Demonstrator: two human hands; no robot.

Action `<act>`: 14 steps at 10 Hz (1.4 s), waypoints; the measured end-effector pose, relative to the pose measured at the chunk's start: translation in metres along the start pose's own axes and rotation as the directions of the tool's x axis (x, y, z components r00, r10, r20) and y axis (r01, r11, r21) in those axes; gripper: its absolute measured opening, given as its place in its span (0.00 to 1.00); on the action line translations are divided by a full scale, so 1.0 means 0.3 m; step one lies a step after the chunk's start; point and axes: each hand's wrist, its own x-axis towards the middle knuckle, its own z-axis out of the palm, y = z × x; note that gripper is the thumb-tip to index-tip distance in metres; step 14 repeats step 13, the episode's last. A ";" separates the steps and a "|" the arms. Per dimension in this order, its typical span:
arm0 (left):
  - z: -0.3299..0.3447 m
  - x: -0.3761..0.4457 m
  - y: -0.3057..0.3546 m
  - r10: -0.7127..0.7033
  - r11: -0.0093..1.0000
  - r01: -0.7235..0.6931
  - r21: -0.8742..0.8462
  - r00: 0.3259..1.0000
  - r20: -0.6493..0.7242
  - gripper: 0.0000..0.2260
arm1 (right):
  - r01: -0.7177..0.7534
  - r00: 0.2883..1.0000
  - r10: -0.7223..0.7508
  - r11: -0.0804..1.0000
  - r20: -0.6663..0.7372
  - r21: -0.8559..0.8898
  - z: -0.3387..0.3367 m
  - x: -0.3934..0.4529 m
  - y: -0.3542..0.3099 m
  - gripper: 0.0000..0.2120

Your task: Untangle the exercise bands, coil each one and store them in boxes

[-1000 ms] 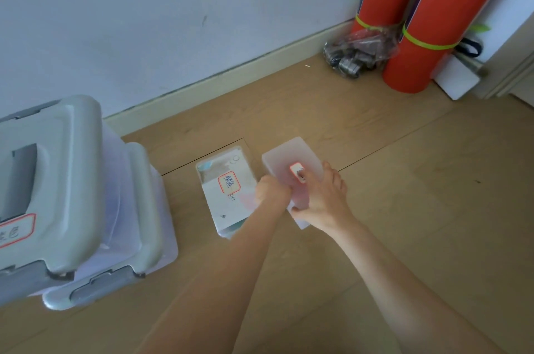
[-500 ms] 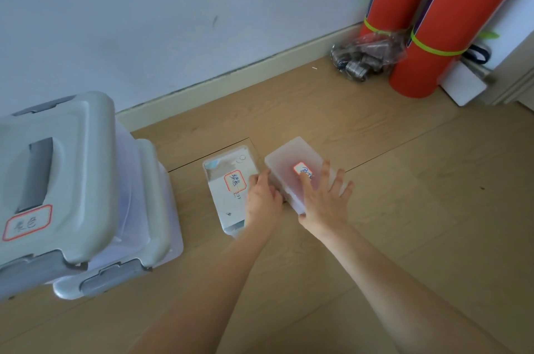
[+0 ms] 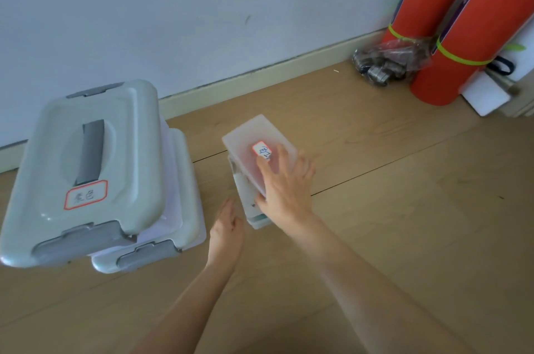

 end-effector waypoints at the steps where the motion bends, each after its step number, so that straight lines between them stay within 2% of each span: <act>1: -0.012 0.024 0.017 -0.135 0.973 0.140 -0.183 0.990 0.039 0.22 | 0.013 0.998 -0.014 1.000 0.067 0.010 0.012 -0.009 0.016 0.41; 2: -0.015 0.047 0.069 -0.165 0.878 0.183 -0.441 0.983 0.079 0.18 | -0.180 0.979 0.110 0.856 0.169 0.485 -0.038 0.000 0.060 0.40; 3: -0.009 0.072 0.130 -0.160 0.818 0.219 -0.532 0.975 0.156 0.19 | -0.396 0.917 0.227 0.436 0.326 0.808 -0.084 0.016 0.112 0.26; 4: -0.001 0.085 0.169 -0.125 0.844 0.175 -0.507 0.983 0.132 0.20 | -0.418 0.908 0.194 0.465 0.371 0.780 -0.068 0.008 0.095 0.19; 5: -0.014 0.082 0.159 -0.125 0.841 0.161 -0.517 0.987 0.105 0.21 | -0.426 0.902 0.252 0.387 0.351 0.818 -0.039 -0.011 0.061 0.22; 6: -0.010 0.042 0.125 -0.192 0.829 0.279 -0.485 0.956 0.221 0.22 | -0.548 0.824 0.308 0.219 0.476 0.807 -0.011 -0.054 0.092 0.27; 7: 0.002 -0.002 0.105 -0.252 0.747 0.412 -0.521 0.901 0.352 0.19 | -0.693 0.707 0.163 -0.035 0.688 0.721 0.017 -0.102 0.097 0.26; 8: -0.007 -0.003 0.092 -0.247 0.719 0.392 -0.574 0.916 0.316 0.17 | -0.642 0.744 0.174 -0.081 0.645 0.762 0.053 -0.090 0.072 0.25; 9: -0.048 -0.002 0.073 -0.270 0.738 0.388 -0.552 0.920 0.284 0.21 | -0.600 0.778 0.189 -0.056 0.599 0.798 0.060 -0.070 0.011 0.23; 10: -0.090 -0.016 0.058 -0.301 0.819 0.391 -0.419 0.916 0.267 0.23 | -0.616 0.776 0.168 -0.007 0.608 0.788 0.046 -0.049 -0.037 0.20; 11: -0.136 -0.060 0.062 -0.211 0.965 0.235 -0.115 0.959 0.191 0.21 | -0.645 0.758 0.162 0.044 0.631 0.763 0.010 -0.047 -0.073 0.20; 12: -0.190 -0.124 0.086 -0.035 0.988 0.001 0.153 0.974 0.223 0.17 | -0.640 0.760 0.251 0.126 0.600 0.758 -0.045 -0.090 -0.103 0.19; 13: -0.260 -0.206 0.125 0.086 0.946 -0.153 0.285 0.968 0.234 0.16 | -0.544 0.832 0.318 0.310 0.455 0.780 -0.129 -0.165 -0.139 0.09; 14: -0.260 -0.206 0.125 0.086 0.946 -0.153 0.285 0.968 0.234 0.16 | -0.544 0.832 0.318 0.310 0.455 0.780 -0.129 -0.165 -0.139 0.09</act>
